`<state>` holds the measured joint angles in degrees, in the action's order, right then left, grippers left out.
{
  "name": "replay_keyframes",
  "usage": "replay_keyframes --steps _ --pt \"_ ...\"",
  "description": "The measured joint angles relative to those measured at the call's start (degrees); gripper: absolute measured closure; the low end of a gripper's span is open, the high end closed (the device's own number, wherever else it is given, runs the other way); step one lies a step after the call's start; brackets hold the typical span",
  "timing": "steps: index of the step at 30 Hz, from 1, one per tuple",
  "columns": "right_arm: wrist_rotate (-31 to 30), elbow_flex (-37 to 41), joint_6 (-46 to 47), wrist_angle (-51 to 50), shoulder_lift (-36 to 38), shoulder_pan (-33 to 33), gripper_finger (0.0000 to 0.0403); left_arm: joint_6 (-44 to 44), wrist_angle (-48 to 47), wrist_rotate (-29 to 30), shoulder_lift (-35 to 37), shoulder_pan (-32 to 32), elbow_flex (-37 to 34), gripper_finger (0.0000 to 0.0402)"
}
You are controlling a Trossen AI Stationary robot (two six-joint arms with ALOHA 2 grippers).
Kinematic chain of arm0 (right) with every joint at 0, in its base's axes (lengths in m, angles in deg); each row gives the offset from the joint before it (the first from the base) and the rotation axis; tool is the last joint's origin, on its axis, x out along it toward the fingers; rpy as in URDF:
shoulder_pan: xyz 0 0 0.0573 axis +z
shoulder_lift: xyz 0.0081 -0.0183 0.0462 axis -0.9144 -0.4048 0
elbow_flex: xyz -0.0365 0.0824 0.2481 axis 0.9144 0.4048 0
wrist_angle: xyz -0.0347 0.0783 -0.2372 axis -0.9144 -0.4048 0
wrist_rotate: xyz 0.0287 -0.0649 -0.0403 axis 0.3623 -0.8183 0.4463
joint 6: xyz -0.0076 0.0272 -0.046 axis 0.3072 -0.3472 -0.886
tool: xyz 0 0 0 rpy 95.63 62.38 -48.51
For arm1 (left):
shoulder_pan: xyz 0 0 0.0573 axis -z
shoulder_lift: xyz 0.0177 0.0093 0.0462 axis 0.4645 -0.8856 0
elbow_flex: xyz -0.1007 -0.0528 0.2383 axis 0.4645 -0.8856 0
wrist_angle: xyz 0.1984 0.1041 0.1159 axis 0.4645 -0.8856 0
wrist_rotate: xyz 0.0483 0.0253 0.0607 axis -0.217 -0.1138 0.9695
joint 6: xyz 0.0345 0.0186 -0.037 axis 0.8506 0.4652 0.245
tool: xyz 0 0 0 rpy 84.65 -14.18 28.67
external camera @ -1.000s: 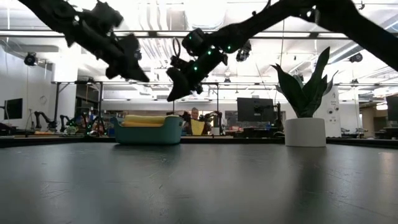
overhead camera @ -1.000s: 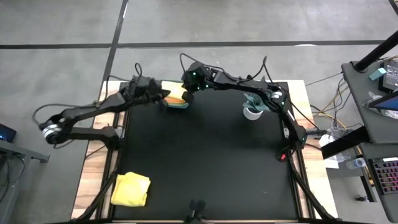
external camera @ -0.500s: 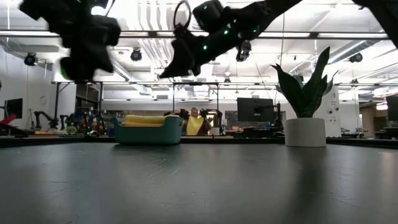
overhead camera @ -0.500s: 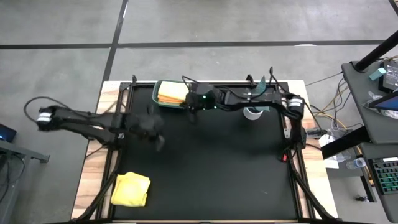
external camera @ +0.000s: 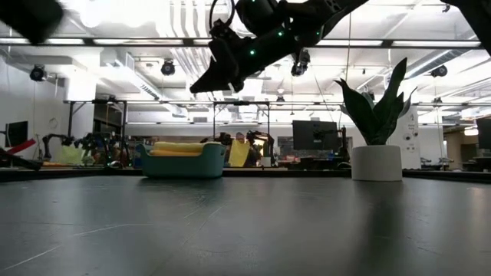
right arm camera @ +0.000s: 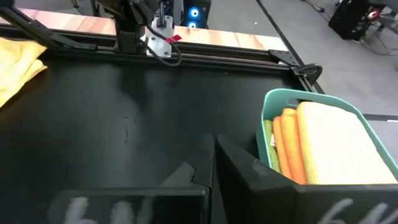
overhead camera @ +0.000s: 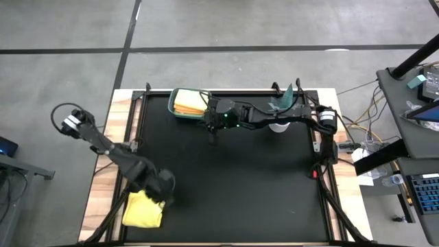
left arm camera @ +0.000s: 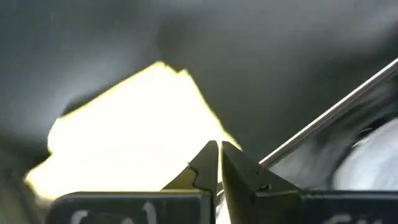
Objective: Fold microfiber towels
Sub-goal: Fold the yellow microfiber cloth
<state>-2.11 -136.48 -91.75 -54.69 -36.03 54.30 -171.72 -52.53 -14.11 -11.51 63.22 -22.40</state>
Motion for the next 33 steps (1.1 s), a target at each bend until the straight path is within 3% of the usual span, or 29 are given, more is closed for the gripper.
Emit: replay_keyframes --steps 5,17,23,33 --pt "-0.02 0.00 0.26 -0.01 0.00 0.76 0.0394 -7.04 -3.15 -2.97 -3.24 6.40 0.63 0.0376" --pt "0.00 0.04 0.54 -0.02 -0.02 2.23 0.0394 -13.14 -7.82 -3.56 -3.85 11.29 -7.86 0.0230" --pt "-0.02 0.05 0.74 -0.09 -0.02 2.23 0.0394 -13.24 -7.05 -3.59 -3.85 11.57 -10.24 0.0222" --pt "-0.02 0.38 0.72 -0.41 -0.02 2.21 0.0394 -13.34 2.76 -4.31 -3.86 11.77 -13.79 0.0222"
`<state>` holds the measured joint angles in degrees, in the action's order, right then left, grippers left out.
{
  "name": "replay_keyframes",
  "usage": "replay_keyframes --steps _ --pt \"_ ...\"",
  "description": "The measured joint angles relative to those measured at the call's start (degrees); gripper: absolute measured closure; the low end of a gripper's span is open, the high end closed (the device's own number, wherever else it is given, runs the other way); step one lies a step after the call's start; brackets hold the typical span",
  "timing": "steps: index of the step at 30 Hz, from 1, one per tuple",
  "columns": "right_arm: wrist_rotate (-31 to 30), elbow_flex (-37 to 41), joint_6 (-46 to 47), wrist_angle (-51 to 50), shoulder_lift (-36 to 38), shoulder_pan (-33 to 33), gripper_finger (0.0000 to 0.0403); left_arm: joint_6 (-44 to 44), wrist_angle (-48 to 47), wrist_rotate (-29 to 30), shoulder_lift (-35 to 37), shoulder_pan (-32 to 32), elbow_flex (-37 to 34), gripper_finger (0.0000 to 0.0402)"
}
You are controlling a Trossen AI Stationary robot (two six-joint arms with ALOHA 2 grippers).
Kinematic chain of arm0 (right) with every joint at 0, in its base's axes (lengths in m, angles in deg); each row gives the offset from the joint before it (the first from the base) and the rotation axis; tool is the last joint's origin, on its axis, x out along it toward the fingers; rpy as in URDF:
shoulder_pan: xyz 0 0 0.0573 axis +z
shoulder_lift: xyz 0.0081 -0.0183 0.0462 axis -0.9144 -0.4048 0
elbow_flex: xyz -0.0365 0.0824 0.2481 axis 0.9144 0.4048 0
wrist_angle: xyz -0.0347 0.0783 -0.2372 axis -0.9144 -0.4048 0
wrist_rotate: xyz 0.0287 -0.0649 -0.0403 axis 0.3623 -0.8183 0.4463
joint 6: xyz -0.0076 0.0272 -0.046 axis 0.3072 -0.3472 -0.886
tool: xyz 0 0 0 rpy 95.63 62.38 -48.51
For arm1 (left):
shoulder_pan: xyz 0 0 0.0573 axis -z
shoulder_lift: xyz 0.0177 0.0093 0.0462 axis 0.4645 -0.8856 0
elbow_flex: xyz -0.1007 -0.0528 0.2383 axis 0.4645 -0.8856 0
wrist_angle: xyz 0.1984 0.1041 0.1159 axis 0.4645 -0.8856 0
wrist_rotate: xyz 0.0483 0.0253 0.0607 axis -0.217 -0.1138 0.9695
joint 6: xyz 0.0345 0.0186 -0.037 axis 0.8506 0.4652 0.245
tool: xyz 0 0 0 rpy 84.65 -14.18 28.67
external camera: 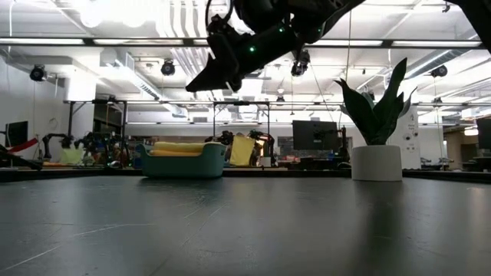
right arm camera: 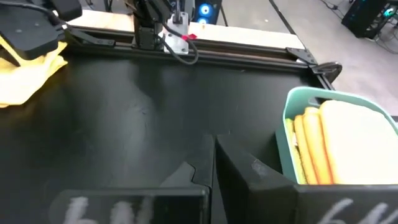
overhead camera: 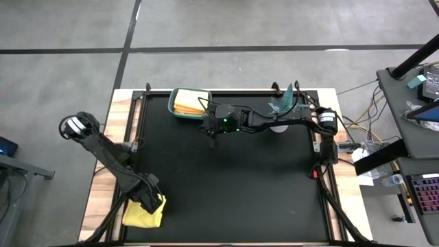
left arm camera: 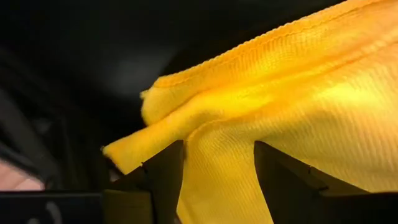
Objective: Fold microfiber towels
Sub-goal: Fold the yellow microfiber cloth
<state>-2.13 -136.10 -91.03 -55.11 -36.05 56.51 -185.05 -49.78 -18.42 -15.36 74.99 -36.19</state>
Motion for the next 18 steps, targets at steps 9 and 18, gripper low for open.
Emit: replay_keyframes --steps 9,18 --pt "-0.02 1.79 0.17 0.09 0.00 0.00 0.0394 3.55 2.47 2.82 -0.04 -0.12 -2.10 0.0335" --pt "-0.04 2.65 -0.24 -0.04 0.00 -0.02 0.0394 11.60 -3.55 22.65 1.95 -3.67 3.92 0.0400"
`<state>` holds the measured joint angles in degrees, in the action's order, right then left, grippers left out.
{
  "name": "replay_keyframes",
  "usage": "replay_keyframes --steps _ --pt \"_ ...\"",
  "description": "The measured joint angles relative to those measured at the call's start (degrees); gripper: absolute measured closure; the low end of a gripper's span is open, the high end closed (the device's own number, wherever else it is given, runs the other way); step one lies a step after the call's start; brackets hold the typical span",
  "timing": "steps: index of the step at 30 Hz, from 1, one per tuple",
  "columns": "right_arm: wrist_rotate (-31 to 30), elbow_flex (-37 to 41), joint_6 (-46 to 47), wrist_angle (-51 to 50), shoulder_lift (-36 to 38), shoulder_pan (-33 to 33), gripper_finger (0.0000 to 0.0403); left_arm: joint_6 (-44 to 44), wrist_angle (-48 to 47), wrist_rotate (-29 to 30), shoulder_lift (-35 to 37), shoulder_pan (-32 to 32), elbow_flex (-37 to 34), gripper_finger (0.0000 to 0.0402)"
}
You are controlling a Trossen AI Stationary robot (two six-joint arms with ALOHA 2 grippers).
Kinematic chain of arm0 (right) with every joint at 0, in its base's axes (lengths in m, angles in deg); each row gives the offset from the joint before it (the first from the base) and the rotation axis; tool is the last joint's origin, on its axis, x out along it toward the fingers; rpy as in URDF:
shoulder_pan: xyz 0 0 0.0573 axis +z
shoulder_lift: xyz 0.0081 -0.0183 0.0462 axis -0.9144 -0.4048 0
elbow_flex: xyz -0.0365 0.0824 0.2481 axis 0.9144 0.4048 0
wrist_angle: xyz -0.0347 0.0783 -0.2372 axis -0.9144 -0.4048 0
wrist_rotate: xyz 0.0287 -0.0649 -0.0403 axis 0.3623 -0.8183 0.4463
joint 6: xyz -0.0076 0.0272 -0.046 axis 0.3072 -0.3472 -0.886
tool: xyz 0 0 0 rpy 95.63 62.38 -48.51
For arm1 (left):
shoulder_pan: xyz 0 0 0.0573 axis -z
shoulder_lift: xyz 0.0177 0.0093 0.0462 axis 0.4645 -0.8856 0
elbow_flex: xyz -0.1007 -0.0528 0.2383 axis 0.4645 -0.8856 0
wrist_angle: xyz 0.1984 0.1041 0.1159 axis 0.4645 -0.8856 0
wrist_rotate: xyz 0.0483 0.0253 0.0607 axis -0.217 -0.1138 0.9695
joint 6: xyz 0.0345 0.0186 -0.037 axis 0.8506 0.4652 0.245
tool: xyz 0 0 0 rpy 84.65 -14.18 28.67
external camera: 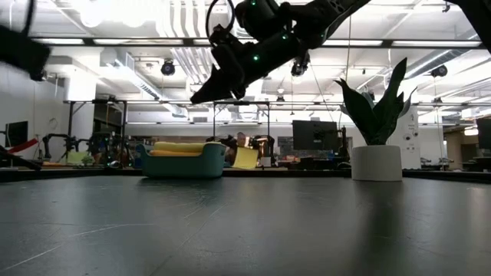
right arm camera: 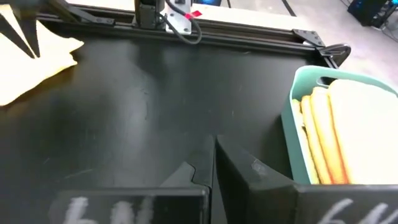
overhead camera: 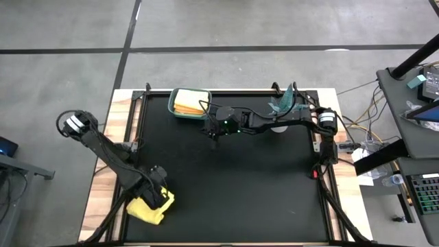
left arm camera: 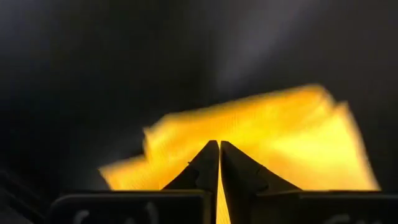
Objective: Fold microfiber towels
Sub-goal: Fold the yellow microfiber cloth
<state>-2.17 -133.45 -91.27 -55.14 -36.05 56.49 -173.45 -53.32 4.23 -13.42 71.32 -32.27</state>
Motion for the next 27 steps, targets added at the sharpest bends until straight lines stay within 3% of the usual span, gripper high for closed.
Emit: replay_keyframes --steps 5,7,9,12,20,27 --pt "0.18 0.64 -1.59 -0.34 0.68 0.21 0.0394 10.88 -6.21 16.28 2.70 -1.67 6.57 0.0401" --pt "0.40 0.88 -1.80 -1.50 1.19 0.26 0.0394 14.32 -6.60 19.30 4.34 -2.43 8.38 0.0401" --pt "0.52 0.98 -1.80 -3.03 1.50 0.28 0.0394 15.70 -6.23 16.93 5.71 -2.67 9.25 0.0401" --pt "0.50 1.43 -1.67 -4.40 1.53 0.26 0.0394 15.58 -4.29 8.54 6.19 -2.13 8.60 0.0401" --pt "0.51 4.54 -0.65 -2.56 1.33 0.26 0.0394 15.98 12.76 -4.00 0.96 -0.14 0.03 0.0402" --pt "0.50 5.21 -0.57 -2.50 1.33 0.26 0.0394 19.58 11.62 -5.64 -6.14 -2.33 -5.03 0.0401"
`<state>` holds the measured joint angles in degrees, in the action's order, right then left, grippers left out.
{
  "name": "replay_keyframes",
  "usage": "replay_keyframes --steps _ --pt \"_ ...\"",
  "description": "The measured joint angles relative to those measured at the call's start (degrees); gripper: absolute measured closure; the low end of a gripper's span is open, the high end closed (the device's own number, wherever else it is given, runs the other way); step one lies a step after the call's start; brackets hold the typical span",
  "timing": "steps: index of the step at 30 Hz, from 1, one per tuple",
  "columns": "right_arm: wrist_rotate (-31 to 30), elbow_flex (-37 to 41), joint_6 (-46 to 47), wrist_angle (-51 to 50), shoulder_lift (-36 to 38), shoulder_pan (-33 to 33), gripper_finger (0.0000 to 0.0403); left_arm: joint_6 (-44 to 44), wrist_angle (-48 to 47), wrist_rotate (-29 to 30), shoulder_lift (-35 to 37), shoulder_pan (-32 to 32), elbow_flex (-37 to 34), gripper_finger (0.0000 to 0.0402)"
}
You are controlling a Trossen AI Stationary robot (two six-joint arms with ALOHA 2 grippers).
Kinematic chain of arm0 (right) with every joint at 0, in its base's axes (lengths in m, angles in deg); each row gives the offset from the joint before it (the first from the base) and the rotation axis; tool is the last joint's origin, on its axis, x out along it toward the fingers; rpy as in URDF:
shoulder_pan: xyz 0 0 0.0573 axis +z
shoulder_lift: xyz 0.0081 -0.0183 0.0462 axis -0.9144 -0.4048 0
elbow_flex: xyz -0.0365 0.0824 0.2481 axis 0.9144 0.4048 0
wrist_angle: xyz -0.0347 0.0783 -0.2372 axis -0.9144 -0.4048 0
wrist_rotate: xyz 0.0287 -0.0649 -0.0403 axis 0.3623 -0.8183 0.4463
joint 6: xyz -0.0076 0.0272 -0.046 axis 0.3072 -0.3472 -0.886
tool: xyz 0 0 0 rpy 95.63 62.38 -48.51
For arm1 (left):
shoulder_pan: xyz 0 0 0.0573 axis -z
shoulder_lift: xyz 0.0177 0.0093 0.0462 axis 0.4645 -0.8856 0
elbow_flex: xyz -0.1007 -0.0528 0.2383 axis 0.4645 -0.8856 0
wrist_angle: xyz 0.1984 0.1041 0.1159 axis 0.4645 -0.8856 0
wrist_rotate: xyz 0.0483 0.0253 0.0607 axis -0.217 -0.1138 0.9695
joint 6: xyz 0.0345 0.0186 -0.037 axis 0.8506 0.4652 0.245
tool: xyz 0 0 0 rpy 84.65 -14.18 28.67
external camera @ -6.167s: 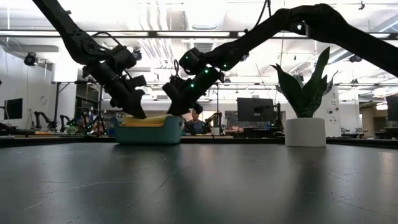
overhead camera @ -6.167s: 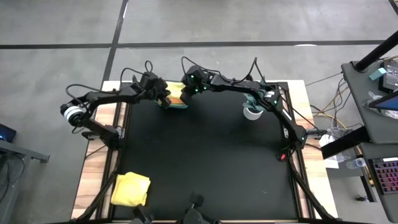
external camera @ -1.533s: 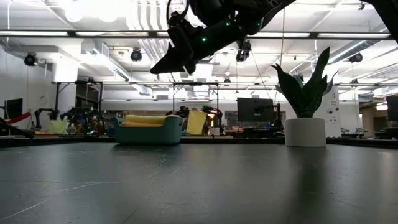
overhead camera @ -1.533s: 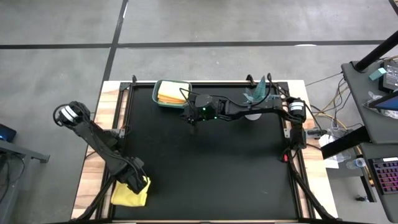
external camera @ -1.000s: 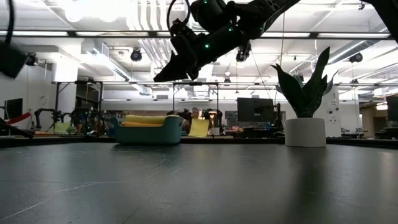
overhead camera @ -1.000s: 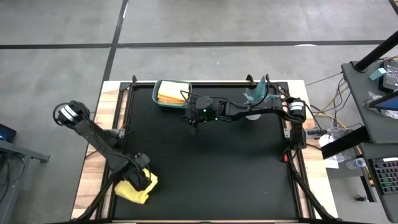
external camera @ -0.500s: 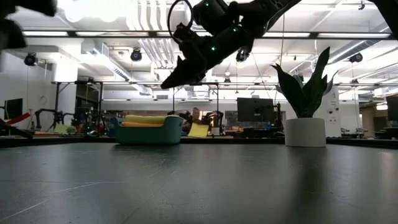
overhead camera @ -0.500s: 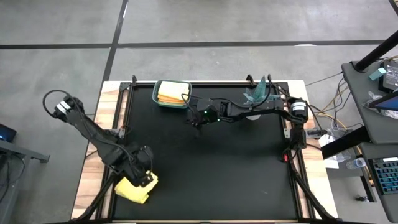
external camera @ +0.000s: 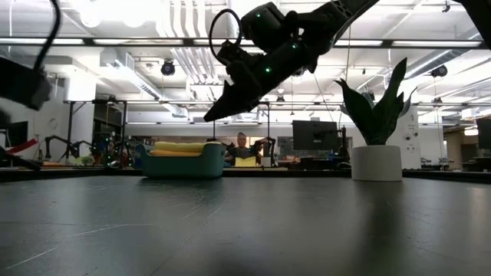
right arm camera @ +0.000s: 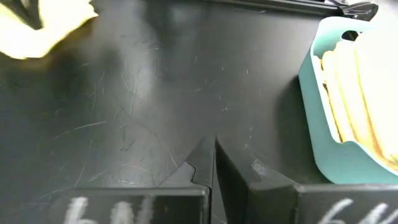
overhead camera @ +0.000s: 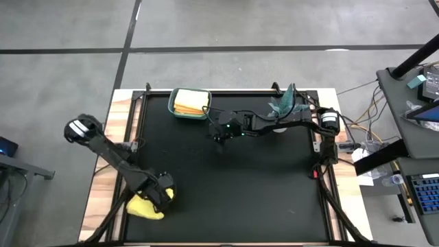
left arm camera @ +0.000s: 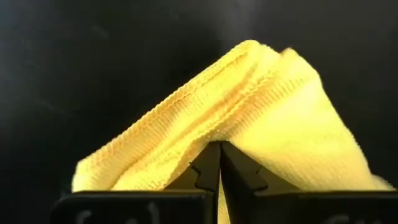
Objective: Fold microfiber towels
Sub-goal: Fold the yellow microfiber cloth
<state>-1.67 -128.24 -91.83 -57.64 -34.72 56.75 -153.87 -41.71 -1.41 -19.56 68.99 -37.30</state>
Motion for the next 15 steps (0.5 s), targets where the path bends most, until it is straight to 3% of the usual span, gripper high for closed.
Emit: replay_keyframes --steps 2,5,8,12,15 --pt "0.00 0.00 -0.09 0.09 0.00 0.00 0.0394 5.35 -2.55 5.68 -1.07 -2.19 -0.20 0.0401" --pt "-0.02 0.00 -0.11 0.55 0.00 -0.01 0.0394 13.85 -1.93 21.56 -1.05 -8.04 -0.19 0.0401" --pt "-0.07 0.00 -0.18 0.29 0.05 -0.02 0.0394 26.49 1.50 32.15 1.58 -15.83 0.39 0.0401" --pt "-0.11 0.00 -1.14 -1.22 0.54 -0.02 0.0394 46.56 10.83 31.65 5.61 -23.12 0.21 0.0401" --pt "-0.01 0.00 0.37 -1.88 0.55 -0.02 0.0394 55.90 14.68 28.81 9.04 -23.84 0.20 0.0401"
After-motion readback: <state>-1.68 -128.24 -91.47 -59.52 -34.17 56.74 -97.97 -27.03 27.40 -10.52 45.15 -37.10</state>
